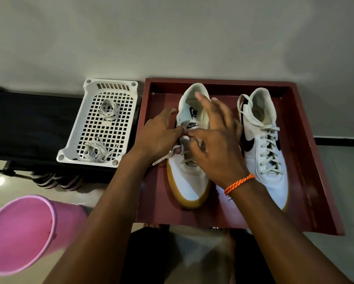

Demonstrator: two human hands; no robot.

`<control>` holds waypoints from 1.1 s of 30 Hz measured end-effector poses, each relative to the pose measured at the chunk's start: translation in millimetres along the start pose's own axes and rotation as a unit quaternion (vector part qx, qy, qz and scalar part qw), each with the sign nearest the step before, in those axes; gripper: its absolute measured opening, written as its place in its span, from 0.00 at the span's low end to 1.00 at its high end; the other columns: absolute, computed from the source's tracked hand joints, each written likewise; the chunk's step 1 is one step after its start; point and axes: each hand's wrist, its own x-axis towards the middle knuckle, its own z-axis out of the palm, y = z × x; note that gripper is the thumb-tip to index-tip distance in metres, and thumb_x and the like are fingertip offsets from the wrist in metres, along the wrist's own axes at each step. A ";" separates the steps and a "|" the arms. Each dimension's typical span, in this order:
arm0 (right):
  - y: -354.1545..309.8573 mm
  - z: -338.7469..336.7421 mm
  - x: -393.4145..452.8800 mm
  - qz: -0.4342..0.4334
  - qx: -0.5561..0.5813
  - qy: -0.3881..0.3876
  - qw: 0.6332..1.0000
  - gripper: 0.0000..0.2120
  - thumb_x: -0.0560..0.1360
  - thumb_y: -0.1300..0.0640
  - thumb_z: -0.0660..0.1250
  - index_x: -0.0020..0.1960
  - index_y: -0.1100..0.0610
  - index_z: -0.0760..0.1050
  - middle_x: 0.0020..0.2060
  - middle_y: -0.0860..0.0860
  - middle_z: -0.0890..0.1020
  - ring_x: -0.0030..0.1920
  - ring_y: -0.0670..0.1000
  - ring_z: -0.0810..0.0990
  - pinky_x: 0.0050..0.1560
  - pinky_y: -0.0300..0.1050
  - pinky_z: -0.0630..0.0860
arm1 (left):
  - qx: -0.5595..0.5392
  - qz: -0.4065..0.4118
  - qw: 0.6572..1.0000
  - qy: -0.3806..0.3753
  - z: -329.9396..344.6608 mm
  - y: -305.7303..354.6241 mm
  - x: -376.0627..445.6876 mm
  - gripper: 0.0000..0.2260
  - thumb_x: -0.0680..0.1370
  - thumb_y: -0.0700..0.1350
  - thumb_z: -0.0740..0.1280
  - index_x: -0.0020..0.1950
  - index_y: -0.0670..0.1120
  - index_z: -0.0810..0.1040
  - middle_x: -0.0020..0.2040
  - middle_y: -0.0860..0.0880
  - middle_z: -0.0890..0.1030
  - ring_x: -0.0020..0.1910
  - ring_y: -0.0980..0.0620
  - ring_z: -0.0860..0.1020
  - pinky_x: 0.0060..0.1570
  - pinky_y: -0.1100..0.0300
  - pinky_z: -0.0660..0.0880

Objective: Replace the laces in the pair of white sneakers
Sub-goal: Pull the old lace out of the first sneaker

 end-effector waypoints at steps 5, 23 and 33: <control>1.2 10.9 -5.6 0.009 -0.049 -0.062 0.997 0.06 0.75 0.52 0.68 0.46 0.45 0.84 0.84 0.42 0.54 0.82 0.55 0.53 0.70 0.65 0.61 | 0.006 0.010 1.000 -0.013 -1.9 3.7 -1.5 0.18 0.79 0.53 0.66 0.68 0.55 0.80 0.54 0.52 0.86 0.49 0.49 0.85 0.57 0.44 0.80; 13.8 9.1 2.6 0.217 0.053 0.130 0.966 0.21 0.75 0.50 0.69 0.26 0.53 0.71 0.42 0.47 0.75 0.48 0.51 0.70 0.46 0.47 0.68 | -0.014 0.000 1.000 -0.021 -0.8 -2.6 1.7 0.16 0.77 0.55 0.66 0.64 0.56 0.80 0.45 0.51 0.86 0.43 0.44 0.85 0.49 0.37 0.83; 11.9 -9.0 4.6 0.101 0.055 0.155 0.981 0.03 0.77 0.56 0.69 0.45 0.55 0.80 0.63 0.51 0.73 0.60 0.53 0.75 0.54 0.46 0.77 | -0.025 -0.003 0.999 -0.037 0.3 -5.6 4.3 0.10 0.79 0.55 0.67 0.58 0.59 0.85 0.43 0.54 0.88 0.41 0.51 0.87 0.52 0.42 0.84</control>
